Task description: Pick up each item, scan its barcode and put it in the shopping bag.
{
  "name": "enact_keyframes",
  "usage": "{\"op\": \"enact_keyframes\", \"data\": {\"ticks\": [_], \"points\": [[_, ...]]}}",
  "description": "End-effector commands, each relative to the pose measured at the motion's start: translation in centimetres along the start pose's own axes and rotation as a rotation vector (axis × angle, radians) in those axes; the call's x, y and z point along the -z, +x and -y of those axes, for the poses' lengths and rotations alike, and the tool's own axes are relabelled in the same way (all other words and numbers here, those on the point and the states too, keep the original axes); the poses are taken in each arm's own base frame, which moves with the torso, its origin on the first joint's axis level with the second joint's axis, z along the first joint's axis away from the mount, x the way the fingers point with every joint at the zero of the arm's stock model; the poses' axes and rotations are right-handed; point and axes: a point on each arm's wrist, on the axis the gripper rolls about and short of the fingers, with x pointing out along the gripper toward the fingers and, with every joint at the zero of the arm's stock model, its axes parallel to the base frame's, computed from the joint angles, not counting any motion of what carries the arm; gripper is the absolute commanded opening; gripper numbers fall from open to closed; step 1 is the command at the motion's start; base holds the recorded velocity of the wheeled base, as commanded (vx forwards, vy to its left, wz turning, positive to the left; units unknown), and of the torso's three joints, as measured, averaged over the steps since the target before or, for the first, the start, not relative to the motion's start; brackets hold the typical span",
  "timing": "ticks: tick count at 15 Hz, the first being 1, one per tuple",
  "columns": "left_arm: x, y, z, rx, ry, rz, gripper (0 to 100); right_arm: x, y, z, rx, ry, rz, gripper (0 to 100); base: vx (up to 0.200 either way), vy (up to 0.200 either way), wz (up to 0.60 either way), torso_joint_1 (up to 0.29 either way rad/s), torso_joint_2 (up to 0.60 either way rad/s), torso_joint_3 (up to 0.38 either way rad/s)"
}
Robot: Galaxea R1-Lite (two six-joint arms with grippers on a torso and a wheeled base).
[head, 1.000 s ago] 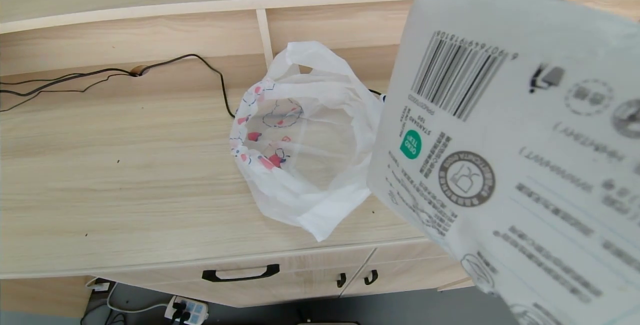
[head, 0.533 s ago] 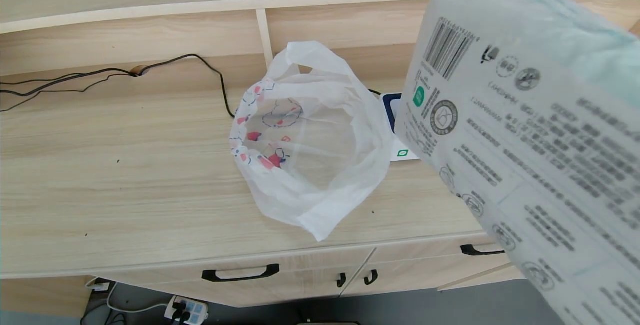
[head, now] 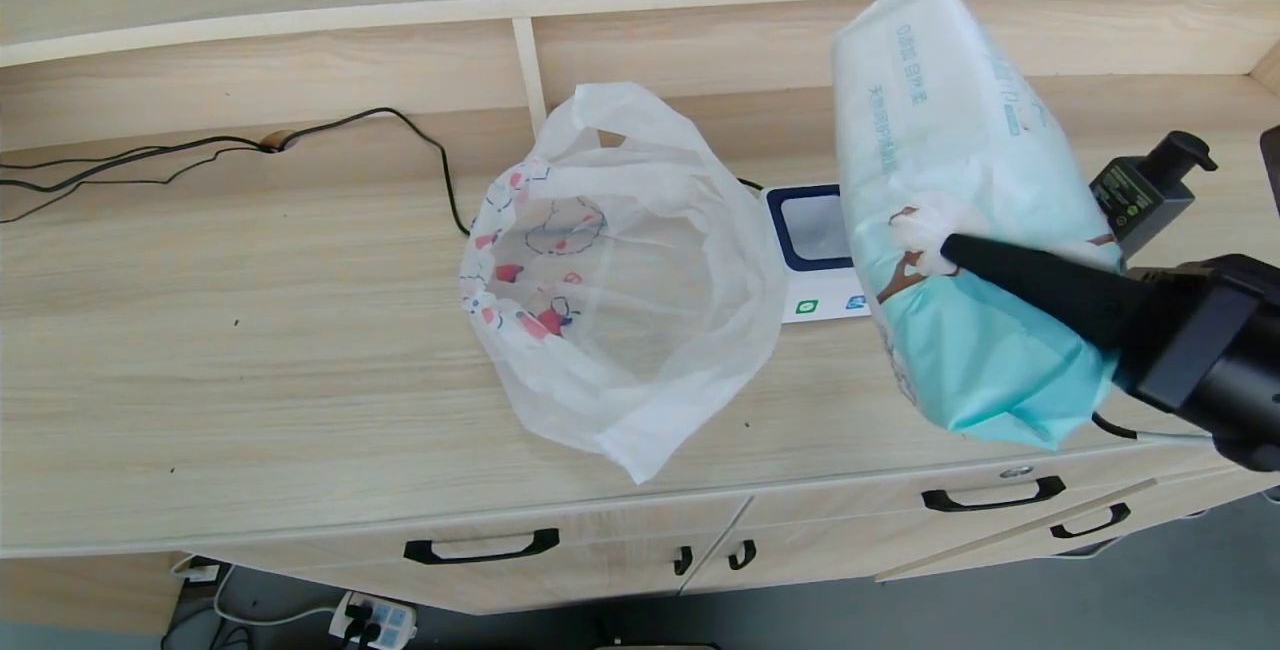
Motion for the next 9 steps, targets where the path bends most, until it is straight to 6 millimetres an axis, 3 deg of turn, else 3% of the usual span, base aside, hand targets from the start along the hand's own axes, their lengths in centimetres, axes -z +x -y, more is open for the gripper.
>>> {"op": "enact_keyframes", "data": {"ticks": [1,4,7,9], "points": [[0.0,0.0,0.0,0.0,0.0,-0.001,100,-1.5,0.8,-0.2,0.001,-0.063,0.028,0,0.0,0.0,0.0,0.0,0.0,0.0],[0.0,0.0,0.0,0.0,0.0,-0.001,100,-2.5,1.2,0.2,0.135,-0.267,0.001,0,0.0,0.0,0.0,0.0,0.0,0.0],[0.0,0.0,0.0,0.0,0.0,-0.001,100,-3.0,1.5,1.2,0.237,-0.478,-0.165,0,0.0,0.0,0.0,0.0,0.0,0.0],[0.0,0.0,0.0,0.0,0.0,-0.001,100,-2.8,2.0,1.7,0.25,-0.532,-0.279,0,0.0,0.0,0.0,0.0,0.0,0.0]]}}
